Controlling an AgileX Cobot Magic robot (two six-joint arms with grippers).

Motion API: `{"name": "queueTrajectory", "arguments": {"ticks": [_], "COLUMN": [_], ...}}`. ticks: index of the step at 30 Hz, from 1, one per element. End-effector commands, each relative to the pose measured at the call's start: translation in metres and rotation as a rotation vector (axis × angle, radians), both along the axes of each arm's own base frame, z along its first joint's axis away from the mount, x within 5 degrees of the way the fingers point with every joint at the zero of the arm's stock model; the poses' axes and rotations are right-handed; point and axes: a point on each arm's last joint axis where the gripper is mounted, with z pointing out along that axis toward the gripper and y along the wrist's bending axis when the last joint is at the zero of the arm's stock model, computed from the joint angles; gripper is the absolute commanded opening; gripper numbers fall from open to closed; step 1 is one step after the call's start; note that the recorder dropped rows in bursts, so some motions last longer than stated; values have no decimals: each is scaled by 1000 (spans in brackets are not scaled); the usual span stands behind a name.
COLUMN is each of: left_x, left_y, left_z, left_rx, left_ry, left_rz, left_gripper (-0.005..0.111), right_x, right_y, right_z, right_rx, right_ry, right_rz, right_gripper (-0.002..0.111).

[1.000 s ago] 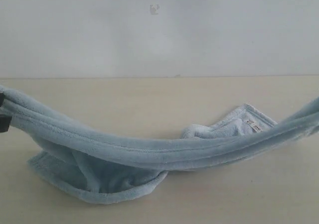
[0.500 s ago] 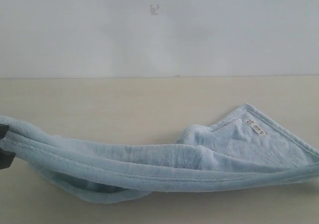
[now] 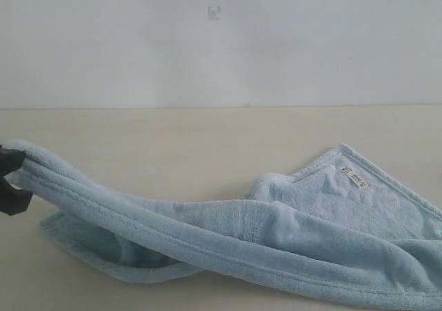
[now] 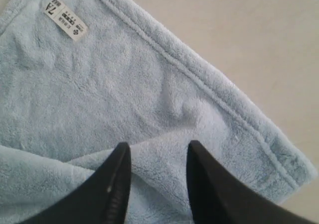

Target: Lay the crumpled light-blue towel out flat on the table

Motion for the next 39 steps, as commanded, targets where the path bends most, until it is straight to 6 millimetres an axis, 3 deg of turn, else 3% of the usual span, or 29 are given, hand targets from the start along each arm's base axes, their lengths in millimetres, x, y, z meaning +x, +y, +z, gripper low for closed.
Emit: {"name": "queueTrajectory", "arguments": {"ticks": [1, 6, 14, 19, 22, 27, 34, 39], "left_x": [-10, -27, -51, -82, -103, -132, -130, -132], "left_y": [0, -6, -39, -36, -31, -27, -46, -78], "left_z": [22, 42, 42, 48, 40, 17, 19, 13], "left_rx": [-62, -215, -100, -108, -159, -60, -222, -441], "left_ry": [-138, -216, -182, -128, 53, 418, 464, 749], "left_rz": [-10, -9, -272, -333, -323, -430, -493, -621], "left_gripper": [4, 4, 4, 4, 4, 4, 4, 4], "right_x": [4, 6, 10, 10, 12, 13, 12, 12], "right_y": [-2, 2, 36, 43, 41, 40, 41, 41], "right_z": [2, 4, 4, 5, 6, 7, 6, 6], "right_rx": [44, 98, 32, 14, 5, 27, 40, 40], "right_ry": [-46, -65, -88, -98, -115, -126, -113, -113], "right_rz": [-72, -97, 153, 199, 180, 119, 122, 122], "right_gripper": [36, 36, 36, 36, 36, 36, 36, 36]}}
